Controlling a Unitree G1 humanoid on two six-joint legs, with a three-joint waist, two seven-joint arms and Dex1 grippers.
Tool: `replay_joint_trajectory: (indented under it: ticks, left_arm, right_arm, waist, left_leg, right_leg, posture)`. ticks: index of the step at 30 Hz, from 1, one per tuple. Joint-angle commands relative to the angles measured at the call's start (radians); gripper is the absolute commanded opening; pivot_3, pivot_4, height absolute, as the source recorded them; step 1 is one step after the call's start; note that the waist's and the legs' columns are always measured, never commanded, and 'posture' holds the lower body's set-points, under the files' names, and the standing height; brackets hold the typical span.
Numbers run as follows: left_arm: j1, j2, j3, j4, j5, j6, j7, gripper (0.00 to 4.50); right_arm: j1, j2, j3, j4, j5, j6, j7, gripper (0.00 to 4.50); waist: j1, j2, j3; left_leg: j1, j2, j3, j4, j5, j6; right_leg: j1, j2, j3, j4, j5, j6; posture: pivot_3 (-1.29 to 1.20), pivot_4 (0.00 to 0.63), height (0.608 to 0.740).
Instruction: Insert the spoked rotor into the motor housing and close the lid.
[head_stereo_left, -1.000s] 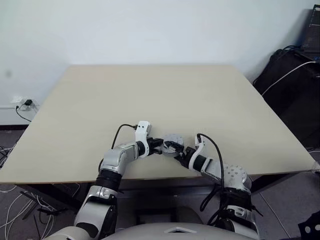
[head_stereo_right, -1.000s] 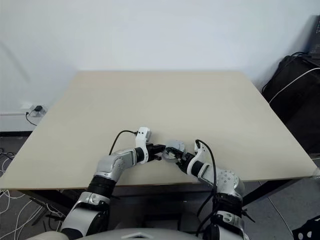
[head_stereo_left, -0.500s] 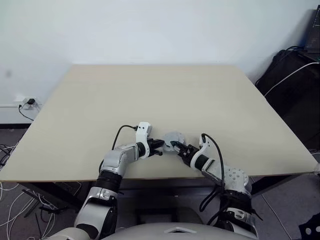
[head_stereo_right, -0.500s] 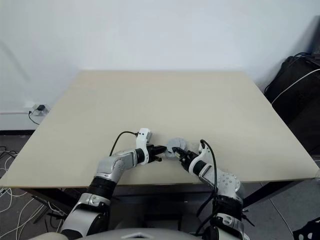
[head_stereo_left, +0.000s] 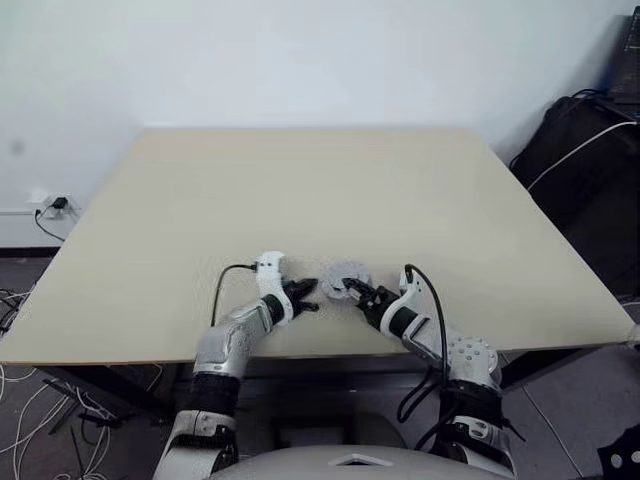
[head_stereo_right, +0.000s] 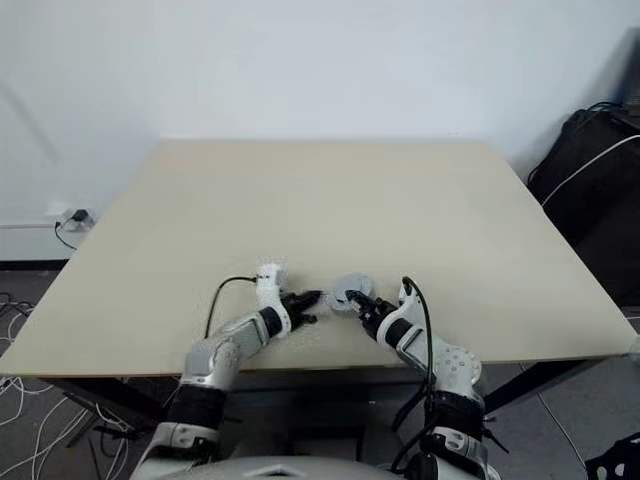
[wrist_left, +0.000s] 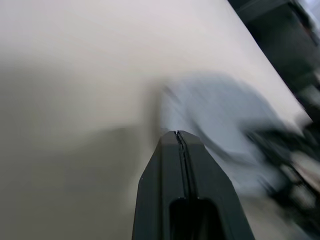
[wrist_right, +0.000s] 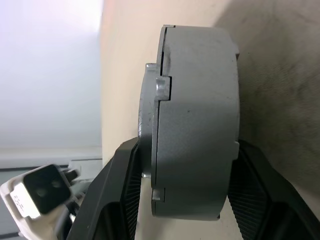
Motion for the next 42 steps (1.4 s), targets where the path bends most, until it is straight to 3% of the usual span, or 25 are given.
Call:
replay_joint_trajectory:
  ticks: [1, 10, 15, 22, 25, 28, 37, 42]
  left_arm:
    - [0.061, -0.059, 0.025, -0.118, -0.021, -0.115, 0.047, 0.00]
    - [0.259, -0.062, 0.056, -0.244, -0.291, -0.050, -0.046, 0.00]
    - [0.310, -0.056, 0.041, -0.300, -0.432, 0.023, -0.077, 0.00]
    - [0.362, -0.068, 0.050, -0.338, -0.692, 0.130, -0.105, 0.00]
    - [0.387, -0.085, 0.070, -0.334, -0.818, 0.162, -0.084, 0.59]
    - [0.411, -0.092, 0.071, -0.328, -0.901, 0.171, -0.062, 1.59]
    - [0.444, -0.105, 0.012, -0.319, -0.959, 0.130, -0.041, 4.47]
    - [0.444, -0.111, -0.005, -0.300, -0.977, 0.107, -0.017, 4.47]
  right_arm:
    - [0.008, 0.031, -0.008, -0.061, 0.066, -0.011, 0.005, 2.08]
    - [0.000, 0.051, 0.000, -0.152, 0.246, 0.025, 0.065, 2.08]
    - [-0.015, 0.052, 0.023, -0.192, 0.362, 0.045, 0.059, 2.08]
    - [-0.017, 0.024, 0.098, -0.215, 0.413, 0.068, 0.035, 2.08]
    - [-0.013, 0.015, 0.113, -0.211, 0.424, 0.073, 0.031, 2.08]
    - [-0.007, 0.009, 0.128, -0.210, 0.434, 0.081, 0.028, 2.08]
    - [0.007, -0.020, 0.163, -0.204, 0.451, 0.115, 0.008, 2.08]
    - [0.023, -0.033, 0.187, -0.215, 0.472, 0.147, -0.004, 2.08]
  waist:
    - [0.002, 0.001, 0.000]
    - [-0.004, 0.003, 0.002]
    - [-0.007, 0.003, 0.003]
    - [-0.015, 0.003, 0.003]
    - [-0.015, 0.003, 0.003]
    - [-0.015, 0.003, 0.003]
    - [-0.015, 0.003, 0.003]
    - [-0.015, 0.003, 0.003]
  left_leg:
    - [-0.001, 0.000, 0.000, 0.000, 0.000, 0.000]
    - [-0.005, 0.000, 0.000, 0.000, -0.001, 0.002]
    - [-0.005, -0.001, 0.001, 0.001, -0.001, 0.002]
    - [-0.005, -0.001, 0.001, 0.001, -0.001, 0.002]
    - [-0.005, -0.001, 0.001, 0.001, -0.001, 0.002]
    - [-0.005, -0.001, 0.001, 0.001, -0.001, 0.002]
    - [-0.004, -0.004, 0.001, 0.001, -0.001, 0.001]
    - [-0.004, -0.004, 0.001, 0.001, -0.001, 0.001]
  right_leg:
    - [0.000, 0.000, 0.000, 0.000, 0.000, 0.000]
    - [-0.004, 0.000, -0.001, -0.002, 0.000, 0.000]
    - [-0.004, 0.001, -0.001, -0.002, 0.000, 0.000]
    - [-0.004, 0.002, -0.001, -0.002, 0.000, 0.000]
    - [-0.004, 0.002, -0.001, -0.002, 0.000, 0.000]
    - [-0.004, 0.002, -0.001, -0.002, 0.000, 0.000]
    - [-0.004, 0.002, 0.000, -0.002, -0.001, 0.000]
    - [-0.004, 0.002, -0.001, -0.002, -0.001, 0.000]
  posture:
    - [0.00, 0.000, 0.740]
    - [0.00, 0.000, 0.740]
    - [0.00, 0.000, 0.740]
    - [0.00, 0.000, 0.740]
    - [0.00, 0.000, 0.740]
    - [0.00, 0.000, 0.740]
    - [0.00, 0.000, 0.740]
    - [0.00, 0.000, 0.740]
